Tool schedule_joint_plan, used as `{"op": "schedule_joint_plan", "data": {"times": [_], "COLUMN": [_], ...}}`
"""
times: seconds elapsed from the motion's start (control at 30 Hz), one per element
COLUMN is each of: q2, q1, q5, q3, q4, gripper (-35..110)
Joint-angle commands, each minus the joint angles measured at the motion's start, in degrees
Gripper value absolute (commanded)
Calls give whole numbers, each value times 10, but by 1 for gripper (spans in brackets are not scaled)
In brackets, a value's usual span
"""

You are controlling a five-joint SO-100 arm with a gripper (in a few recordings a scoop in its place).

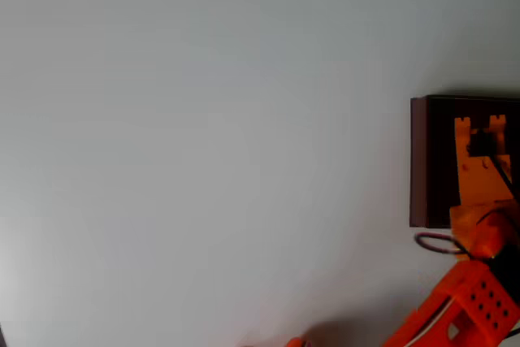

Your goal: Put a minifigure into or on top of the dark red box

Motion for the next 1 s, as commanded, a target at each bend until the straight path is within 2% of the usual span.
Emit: {"op": "schedule_joint_plan", "data": {"times": [0.0,0.3,0.5,0.63,0.8,0.97], "q2": [43,273,533,702,795,963], "q1": [-8,-103,-223,-307,-408,-497], "q5": [7,-4,-11,0,-15,-59], "q3": [8,173,347,420,456,512], "q4": [8,40,67,128,192,242], "gripper": [19,19,16,11,0,0]}}
